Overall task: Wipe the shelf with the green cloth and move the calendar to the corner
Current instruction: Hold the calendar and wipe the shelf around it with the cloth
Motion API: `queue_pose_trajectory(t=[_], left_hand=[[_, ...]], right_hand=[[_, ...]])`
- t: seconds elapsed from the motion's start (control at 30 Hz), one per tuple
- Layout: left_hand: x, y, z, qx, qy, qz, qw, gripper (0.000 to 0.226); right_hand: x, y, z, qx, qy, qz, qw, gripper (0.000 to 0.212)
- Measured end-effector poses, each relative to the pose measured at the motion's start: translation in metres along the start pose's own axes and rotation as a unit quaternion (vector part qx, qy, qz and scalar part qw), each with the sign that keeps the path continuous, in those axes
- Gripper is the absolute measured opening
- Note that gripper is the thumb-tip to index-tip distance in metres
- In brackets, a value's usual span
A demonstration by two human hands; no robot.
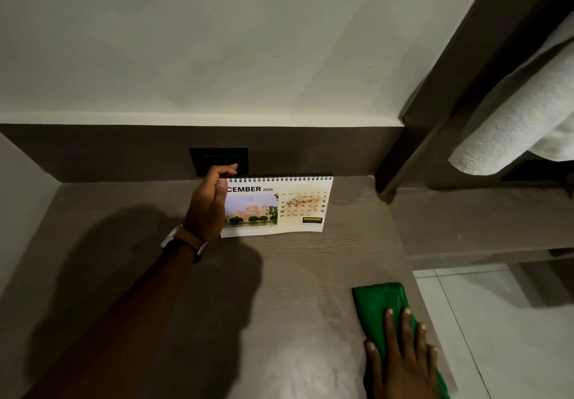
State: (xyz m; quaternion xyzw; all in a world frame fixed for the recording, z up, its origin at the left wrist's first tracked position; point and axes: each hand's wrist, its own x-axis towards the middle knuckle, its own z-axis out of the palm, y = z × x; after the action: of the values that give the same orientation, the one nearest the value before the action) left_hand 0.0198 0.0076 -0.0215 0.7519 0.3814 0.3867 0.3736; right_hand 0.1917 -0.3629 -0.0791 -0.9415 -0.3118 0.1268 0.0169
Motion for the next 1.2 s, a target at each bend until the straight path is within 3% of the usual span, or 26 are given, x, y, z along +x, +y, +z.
queue_pose_trajectory(t=[0.13,0.23,0.37,0.5,0.6,0.67,0.87,1.0,1.2], left_hand=[[0.002,-0.003,0.003,-0.012,0.000,0.005,1.000,0.030],[0.003,-0.005,0.004,-0.014,0.000,0.024,1.000,0.028],[0.003,-0.005,0.004,-0.019,0.002,0.032,0.999,0.022],[0.005,-0.007,0.004,-0.026,-0.008,0.035,0.999,0.026],[0.004,-0.010,0.003,-0.019,-0.009,0.042,0.999,0.026],[0.004,-0.011,0.003,-0.028,-0.011,0.033,0.999,0.025],[0.008,-0.014,-0.002,-0.016,-0.014,0.036,0.999,0.029],[0.011,-0.017,-0.007,-0.002,-0.025,0.060,0.998,0.027],[0.020,-0.023,-0.006,0.021,-0.005,0.096,0.995,0.025]], right_hand=[[0.004,0.001,0.001,0.048,0.013,0.010,0.999,0.058],[0.006,-0.002,0.002,0.261,0.065,0.047,0.962,0.052],[0.023,-0.037,-0.016,0.614,0.073,0.151,0.772,0.037],[0.052,-0.087,-0.037,0.758,0.048,0.180,0.625,0.038],[0.068,-0.128,-0.051,0.817,0.049,0.141,0.558,0.043],[0.079,-0.150,-0.055,0.809,0.059,0.110,0.575,0.043],[0.089,-0.202,-0.041,0.720,0.149,-0.005,0.678,0.052],[0.105,-0.231,-0.015,0.542,0.231,-0.128,0.798,0.059],[0.118,-0.272,0.019,0.323,0.216,-0.262,0.883,0.067]])
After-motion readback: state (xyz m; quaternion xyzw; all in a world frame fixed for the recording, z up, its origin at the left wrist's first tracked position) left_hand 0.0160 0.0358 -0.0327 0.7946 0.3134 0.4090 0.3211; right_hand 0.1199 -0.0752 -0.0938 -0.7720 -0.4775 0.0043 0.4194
